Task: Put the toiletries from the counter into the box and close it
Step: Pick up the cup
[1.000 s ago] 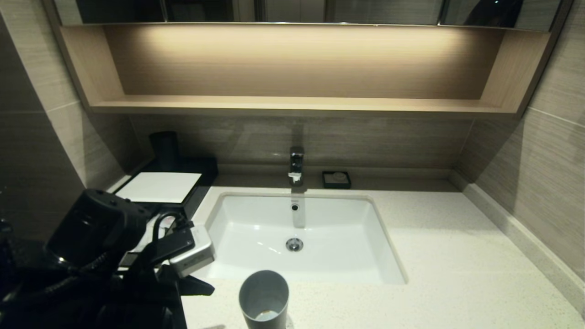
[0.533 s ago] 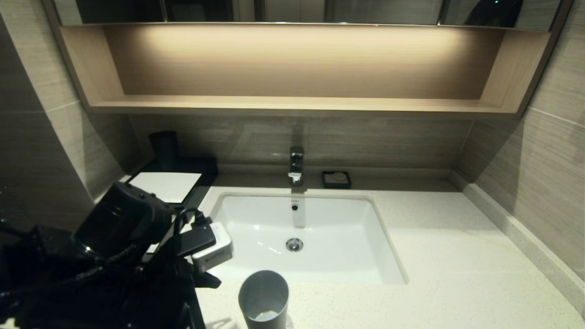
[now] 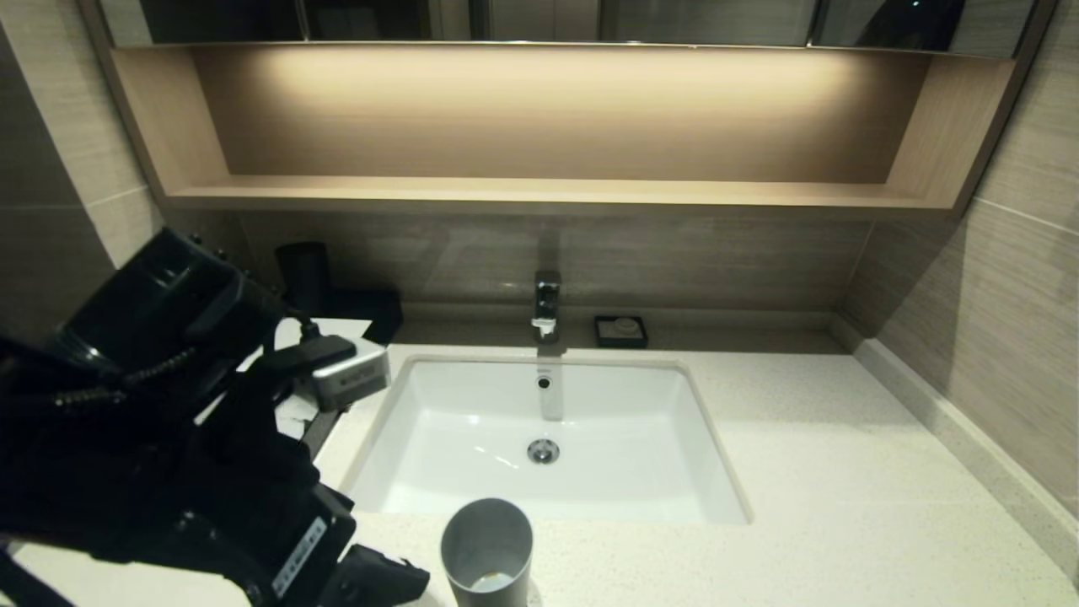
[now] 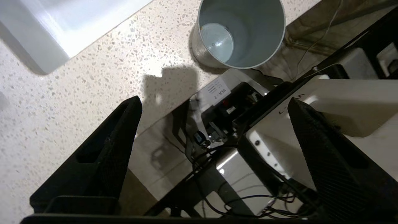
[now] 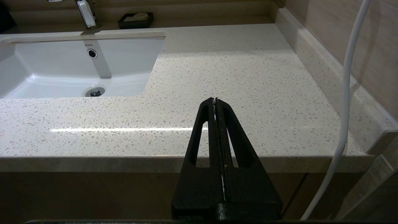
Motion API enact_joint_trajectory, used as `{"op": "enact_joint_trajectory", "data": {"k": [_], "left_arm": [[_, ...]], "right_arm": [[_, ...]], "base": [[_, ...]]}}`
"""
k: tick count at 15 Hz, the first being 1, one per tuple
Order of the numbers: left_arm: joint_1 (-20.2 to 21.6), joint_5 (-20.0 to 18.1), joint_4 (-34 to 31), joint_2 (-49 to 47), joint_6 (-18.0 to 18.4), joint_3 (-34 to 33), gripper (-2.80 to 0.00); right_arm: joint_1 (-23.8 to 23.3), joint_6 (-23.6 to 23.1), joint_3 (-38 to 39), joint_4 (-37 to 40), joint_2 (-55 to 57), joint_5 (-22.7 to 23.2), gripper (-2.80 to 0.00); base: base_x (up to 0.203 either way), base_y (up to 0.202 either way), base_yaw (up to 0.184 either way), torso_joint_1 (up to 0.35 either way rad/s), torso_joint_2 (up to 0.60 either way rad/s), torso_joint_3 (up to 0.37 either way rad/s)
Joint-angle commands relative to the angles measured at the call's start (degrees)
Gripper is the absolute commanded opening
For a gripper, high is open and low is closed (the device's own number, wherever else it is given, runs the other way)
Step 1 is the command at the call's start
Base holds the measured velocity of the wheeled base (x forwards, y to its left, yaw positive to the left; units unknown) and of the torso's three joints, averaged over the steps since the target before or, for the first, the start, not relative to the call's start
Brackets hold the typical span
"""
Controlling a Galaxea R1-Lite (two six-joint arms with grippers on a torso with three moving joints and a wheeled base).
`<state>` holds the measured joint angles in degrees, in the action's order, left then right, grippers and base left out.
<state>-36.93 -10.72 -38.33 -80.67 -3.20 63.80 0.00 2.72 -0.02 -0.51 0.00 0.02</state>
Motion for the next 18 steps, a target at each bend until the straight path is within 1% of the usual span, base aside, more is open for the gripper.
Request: {"op": "enact_joint_trajectory", "data": {"k": [1, 5, 7, 9, 11, 12, 15, 18], "left_arm": [[-0.12, -0.02, -3.64, -4.5, -6.52, 5.2, 0.0], [-0.3, -0.08, -11.03, -12.03, -14.07, 13.48, 0.0], [-1.22, 0.0, -15.23, -15.51, -19.15, 18.31, 0.0], [-1.91, 0.98, -18.19, -17.87, -22.18, 21.57, 0.0], [-2.25, 5.75, -20.04, -19.88, -23.03, 23.1, 0.0], [-2.27, 6.98, -20.21, -20.39, -23.08, 23.2, 0.0], [-2.27, 7.38, -22.02, -22.5, -24.3, 24.45, 0.0], [-2.64, 7.38, -22.05, -22.86, -24.84, 24.97, 0.0]], "right_arm": [[0.0, 0.01, -0.02, -0.02, 0.09, 0.04, -2.8], [0.0, 0.01, -0.06, -0.02, 0.09, 0.06, -2.8], [0.0, 0.01, -0.06, 0.01, 0.09, -0.02, -2.8], [0.0, 0.01, -0.06, -0.02, 0.09, 0.06, -2.8], [0.0, 0.01, 0.02, -0.02, 0.09, 0.06, -2.8], [0.0, 0.01, -0.04, -0.02, 0.09, 0.06, -2.8], [0.0, 0.01, -0.06, -0.02, 0.09, -0.02, -2.8], [0.0, 0.01, 0.02, -0.02, 0.09, 0.06, -2.8]], "base": [[0.0, 0.0, 0.0, 0.0, 0.0, 0.0], [0.0, 0.0, 0.0, 0.0, 0.0, 0.0], [0.0, 0.0, 0.0, 0.0, 0.0, 0.0], [0.0, 0.0, 0.0, 0.0, 0.0, 0.0], [0.0, 0.0, 0.0, 0.0, 0.0, 0.0], [0.0, 0.0, 0.0, 0.0, 0.0, 0.0], [0.0, 0.0, 0.0, 0.0, 0.0, 0.0], [0.0, 0.0, 0.0, 0.0, 0.0, 0.0]]}}
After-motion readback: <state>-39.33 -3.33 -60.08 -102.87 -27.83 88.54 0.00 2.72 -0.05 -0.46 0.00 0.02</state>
